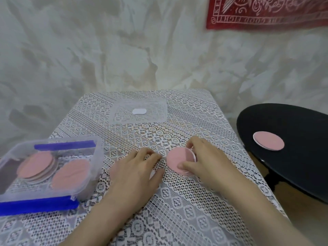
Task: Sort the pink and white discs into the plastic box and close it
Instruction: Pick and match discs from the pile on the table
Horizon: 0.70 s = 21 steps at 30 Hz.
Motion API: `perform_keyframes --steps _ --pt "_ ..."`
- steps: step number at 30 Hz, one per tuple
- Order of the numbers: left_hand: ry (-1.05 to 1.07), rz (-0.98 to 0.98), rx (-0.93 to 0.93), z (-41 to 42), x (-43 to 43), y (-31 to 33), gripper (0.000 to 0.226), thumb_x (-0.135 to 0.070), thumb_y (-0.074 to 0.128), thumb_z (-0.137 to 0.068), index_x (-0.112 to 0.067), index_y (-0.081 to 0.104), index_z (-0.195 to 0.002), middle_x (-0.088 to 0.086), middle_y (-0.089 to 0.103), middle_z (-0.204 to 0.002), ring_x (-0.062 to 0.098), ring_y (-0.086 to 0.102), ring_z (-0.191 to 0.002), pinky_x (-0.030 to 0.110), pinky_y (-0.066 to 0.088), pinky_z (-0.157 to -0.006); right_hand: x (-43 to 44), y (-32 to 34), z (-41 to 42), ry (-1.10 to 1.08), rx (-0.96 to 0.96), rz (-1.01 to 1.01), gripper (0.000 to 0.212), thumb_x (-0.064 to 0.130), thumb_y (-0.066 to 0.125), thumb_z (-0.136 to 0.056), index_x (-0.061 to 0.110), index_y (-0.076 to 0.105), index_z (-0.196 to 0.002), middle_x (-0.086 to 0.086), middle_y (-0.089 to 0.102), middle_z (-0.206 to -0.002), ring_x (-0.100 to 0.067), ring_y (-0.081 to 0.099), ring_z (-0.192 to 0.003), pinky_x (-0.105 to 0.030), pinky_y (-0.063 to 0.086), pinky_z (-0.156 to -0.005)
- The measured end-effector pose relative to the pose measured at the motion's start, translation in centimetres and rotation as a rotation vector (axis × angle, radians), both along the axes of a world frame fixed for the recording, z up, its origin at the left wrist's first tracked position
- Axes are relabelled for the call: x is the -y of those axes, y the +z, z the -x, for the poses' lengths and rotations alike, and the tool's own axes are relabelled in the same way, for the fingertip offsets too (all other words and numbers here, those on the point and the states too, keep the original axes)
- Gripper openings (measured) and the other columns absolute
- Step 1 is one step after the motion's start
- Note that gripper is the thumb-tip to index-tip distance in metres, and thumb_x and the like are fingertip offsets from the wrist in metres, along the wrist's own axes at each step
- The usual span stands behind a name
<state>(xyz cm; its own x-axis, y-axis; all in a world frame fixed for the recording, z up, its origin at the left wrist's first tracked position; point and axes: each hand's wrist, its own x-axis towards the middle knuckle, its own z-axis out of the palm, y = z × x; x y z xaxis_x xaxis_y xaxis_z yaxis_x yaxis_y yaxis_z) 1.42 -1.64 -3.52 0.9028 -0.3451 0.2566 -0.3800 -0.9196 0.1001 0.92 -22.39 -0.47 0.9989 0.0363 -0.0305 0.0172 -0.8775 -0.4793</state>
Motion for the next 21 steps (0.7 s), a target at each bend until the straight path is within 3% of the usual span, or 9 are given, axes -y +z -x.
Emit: perform_keyframes --steps 4,7,10,12,14,16,18,21 --pt "-0.024 0.084 -0.052 0.7 -0.6 0.5 0.052 -0.062 0.033 -0.093 -0.038 0.062 -0.128 -0.016 0.058 -0.129 0.015 0.054 -0.108 0.04 0.052 -0.084 0.3 -0.7 -0.1 -0.071 0.018 -0.18 0.023 0.037 0.07 -0.093 0.03 0.048 -0.091 0.011 0.059 -0.089 -0.008 0.056 -0.08 -0.032 0.045 -0.066" --pt "-0.044 0.15 -0.089 1.5 -1.2 1.0 0.044 -0.057 0.042 -0.097 -0.038 0.059 -0.132 -0.018 0.054 -0.133 0.012 0.047 -0.115 0.039 0.046 -0.095 0.0 -1.2 0.3 -0.091 0.077 -0.197 0.015 0.033 0.065 -0.097 0.027 0.052 -0.091 0.011 0.059 -0.09 -0.009 0.056 -0.081 -0.034 0.048 -0.067" --pt "-0.047 0.21 -0.104 2.2 -1.8 1.6 0.042 -0.05 0.048 -0.098 -0.035 0.058 -0.135 -0.016 0.054 -0.135 0.011 0.044 -0.119 0.035 0.042 -0.1 -0.8 -1.1 1.1 -0.096 0.18 -0.082 0.011 0.032 0.061 -0.099 0.026 0.053 -0.094 0.012 0.054 -0.098 -0.01 0.055 -0.08 -0.032 0.041 -0.066" --pt "-0.047 0.245 -0.1 2.8 -2.0 2.1 0.042 -0.048 0.049 -0.098 -0.034 0.057 -0.137 -0.015 0.055 -0.135 0.009 0.042 -0.119 0.028 0.038 -0.099 -1.6 -0.8 1.8 -0.096 0.272 -0.025 0.006 0.032 0.055 -0.102 0.027 0.056 -0.099 0.011 0.053 -0.1 -0.011 0.056 -0.079 -0.031 0.041 -0.067" --pt "-0.039 0.265 -0.097 3.5 -2.2 2.4 0.044 -0.047 0.049 -0.098 -0.036 0.052 -0.141 -0.016 0.055 -0.135 0.007 0.042 -0.12 0.025 0.034 -0.096 -2.3 -0.6 2.4 -0.067 0.32 -0.055 0.012 0.031 0.052 -0.104 0.025 0.056 -0.094 0.013 0.057 -0.089 -0.007 0.055 -0.071 -0.028 0.039 -0.06" --pt "-0.023 0.297 -0.097 4.2 -2.6 2.3 0.046 -0.047 0.051 -0.098 -0.037 0.049 -0.143 -0.017 0.055 -0.133 0.006 0.044 -0.12 0.024 0.036 -0.095 -3.0 -0.5 3.1 0.001 0.26 -0.159 0.018 0.03 0.051 -0.105 0.023 0.056 -0.088 0.012 0.058 -0.077 -0.003 0.051 -0.063 -0.022 0.034 -0.053" --pt "-0.019 0.364 -0.083 4.7 -3.1 2.4 0.045 -0.05 0.052 -0.096 -0.038 0.052 -0.14 -0.018 0.057 -0.126 0.005 0.05 -0.115 0.027 0.045 -0.095 -3.7 -0.6 3.7 0.092 0.154 -0.302 0.019 0.031 0.052 -0.104 0.023 0.058 -0.089 0.008 0.062 -0.078 -0.009 0.054 -0.061 -0.018 0.037 -0.051" --pt "-0.053 0.442 -0.089 4.9 -3.1 2.8 0.033 -0.053 0.054 -0.095 -0.039 0.062 -0.123 -0.025 0.063 -0.106 -0.004 0.056 -0.093 0.027 0.053 -0.08 -4.3 -0.8 4.3 0.196 0.081 -0.421 0.018 0.037 0.052 -0.103 0.029 0.063 -0.092 0.005 0.068 -0.083 -0.027 0.064 -0.075 -0.04 0.051 -0.058"
